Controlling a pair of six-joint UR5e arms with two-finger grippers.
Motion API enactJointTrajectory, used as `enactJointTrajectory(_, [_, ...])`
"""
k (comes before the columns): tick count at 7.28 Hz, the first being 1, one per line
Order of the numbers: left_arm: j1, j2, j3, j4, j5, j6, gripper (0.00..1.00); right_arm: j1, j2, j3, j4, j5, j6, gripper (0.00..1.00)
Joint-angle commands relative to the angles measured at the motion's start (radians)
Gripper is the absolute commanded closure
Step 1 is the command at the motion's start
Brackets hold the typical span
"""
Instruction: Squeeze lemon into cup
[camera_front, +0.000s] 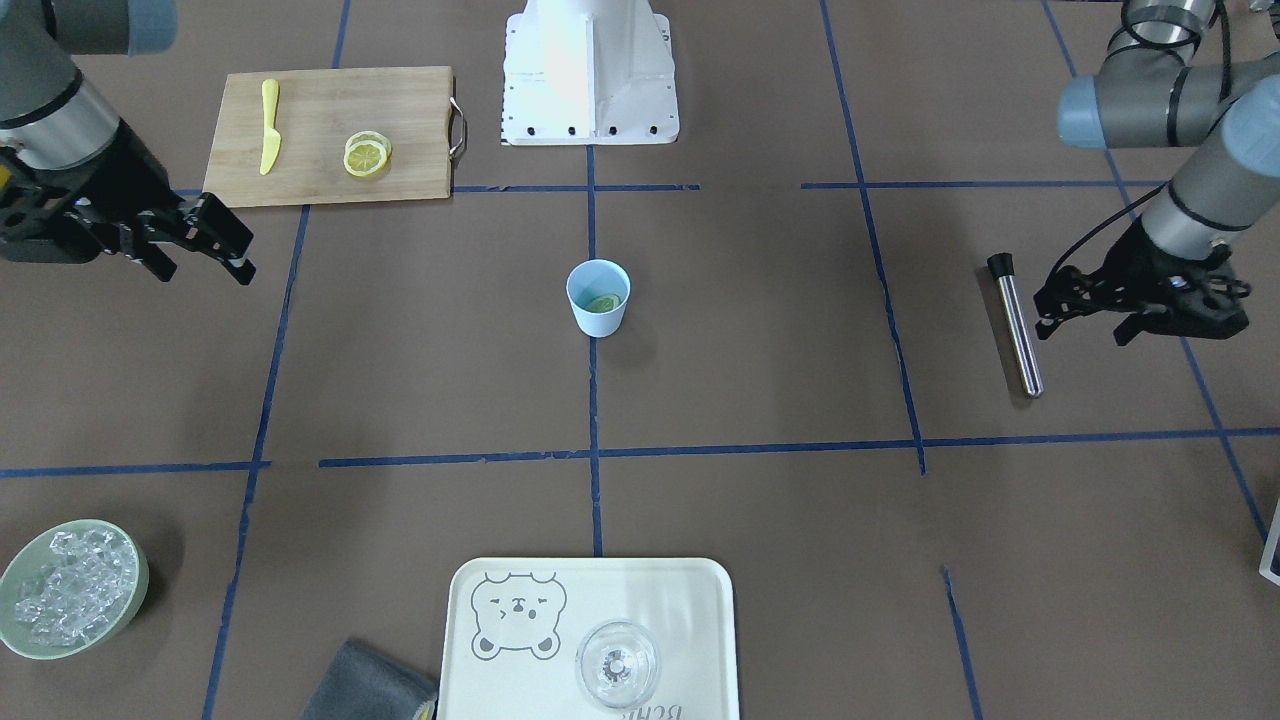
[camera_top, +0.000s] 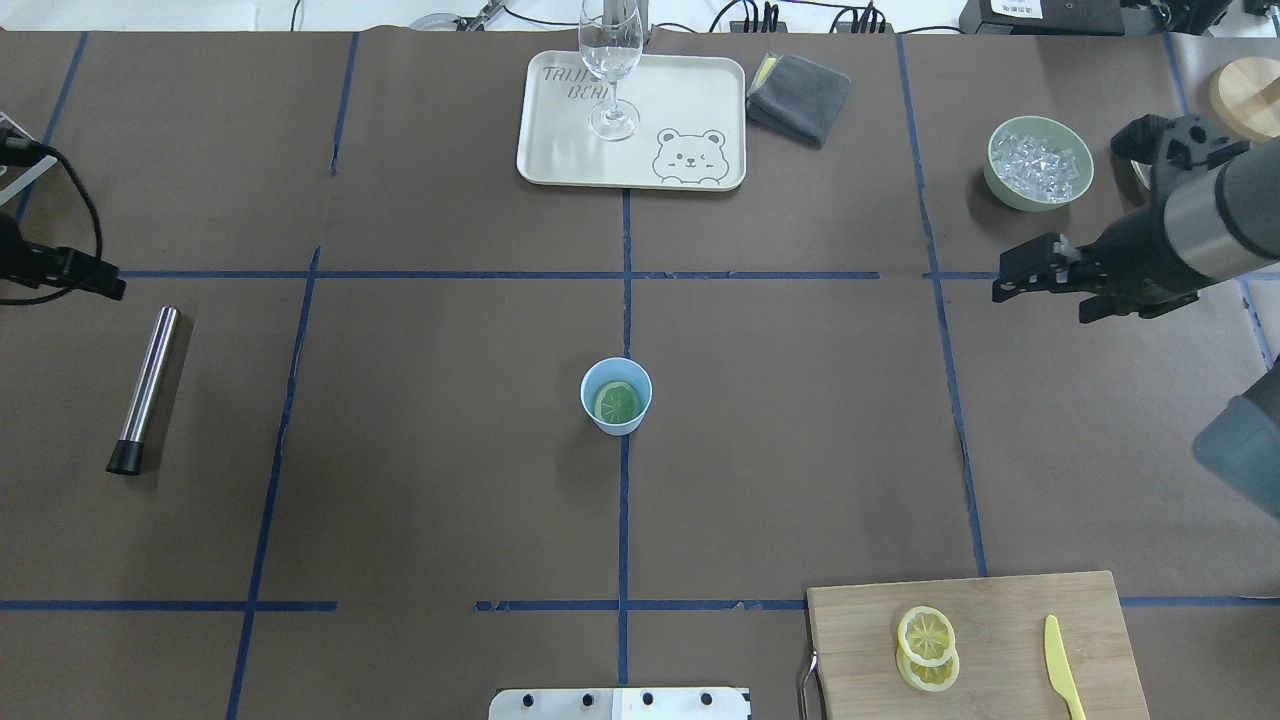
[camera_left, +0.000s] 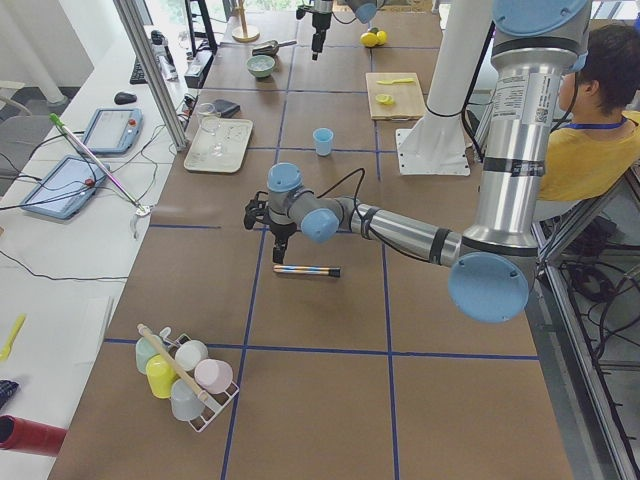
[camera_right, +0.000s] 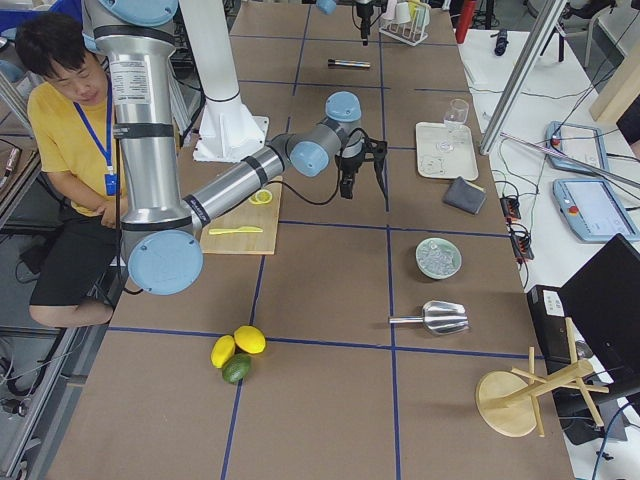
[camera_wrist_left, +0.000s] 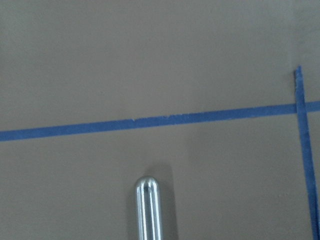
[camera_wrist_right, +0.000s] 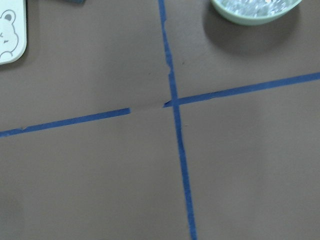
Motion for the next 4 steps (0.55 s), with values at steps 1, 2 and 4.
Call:
enactJointTrajectory(1, [-0.175, 0.054, 0.025, 0.000, -0.108, 0.258, 0.00, 0.195, -0.069, -0.088, -0.007, 0.088, -0.308, 0.00])
enactJointTrajectory(2, [-0.242, 0.073, 0.048, 0.001, -0.157, 0.329, 0.00, 0.284, -0.091, -0.165, -0.008, 0.151, -0.491, 0.00])
enactJointTrajectory(4, [-0.345, 0.115, 0.079, -0.002, -0.227, 0.435, 0.00, 0.395, -0.122, -0.286, -0.010, 0.184, -0.787, 0.00])
